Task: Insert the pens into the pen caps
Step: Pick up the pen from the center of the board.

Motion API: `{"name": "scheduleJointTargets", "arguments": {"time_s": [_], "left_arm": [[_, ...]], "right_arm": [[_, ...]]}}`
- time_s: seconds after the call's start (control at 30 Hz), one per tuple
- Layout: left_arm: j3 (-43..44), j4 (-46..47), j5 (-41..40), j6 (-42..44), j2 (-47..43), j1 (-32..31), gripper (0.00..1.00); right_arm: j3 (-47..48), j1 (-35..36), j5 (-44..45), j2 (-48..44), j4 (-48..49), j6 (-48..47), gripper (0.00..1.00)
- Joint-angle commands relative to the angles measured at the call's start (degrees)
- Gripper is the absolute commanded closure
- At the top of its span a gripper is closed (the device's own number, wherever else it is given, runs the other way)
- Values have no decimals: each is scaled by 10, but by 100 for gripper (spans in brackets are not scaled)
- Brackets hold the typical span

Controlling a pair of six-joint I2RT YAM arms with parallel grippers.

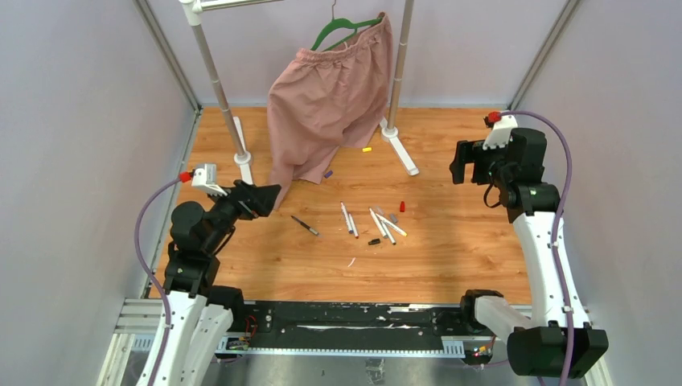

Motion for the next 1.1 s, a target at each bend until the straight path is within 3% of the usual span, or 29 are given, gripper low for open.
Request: {"name": "scheduleJointTargets", "arguments": {"time_s": [0.0,0.13,0.23,0.33,0.43,0.53,0.7,0.87,1.07], "left_arm": [[-26,10,81,-28,-6,3,0],[-67,82,159,-66,-6,2,0],[-79,82,161,-66,-9,-20,0],[-80,56,114,-46,-16,-82,0],[-70,19,29,-16,-7,-168,0],[-64,-6,-64,5,21,-249,0],[-81,7,-152,0,75,-325,0],[-84,9,-225,-27,135,-363,0],[-89,23,-291,-131,213,-368,0]], "right_arm": [[-4,4,-32,-5,-21,-1,0],[-9,3,-99,-5,-22,-33,0],[1,3,-184,7,-26,-52,0],[17,7,-302,25,-27,-85,0],[25,13,-443,43,-72,-183,1],[26,13,-500,66,-95,-196,1],[-25,13,-429,66,-52,-184,1],[-124,13,-376,7,79,-125,0],[-122,13,-340,19,53,-158,1]]}}
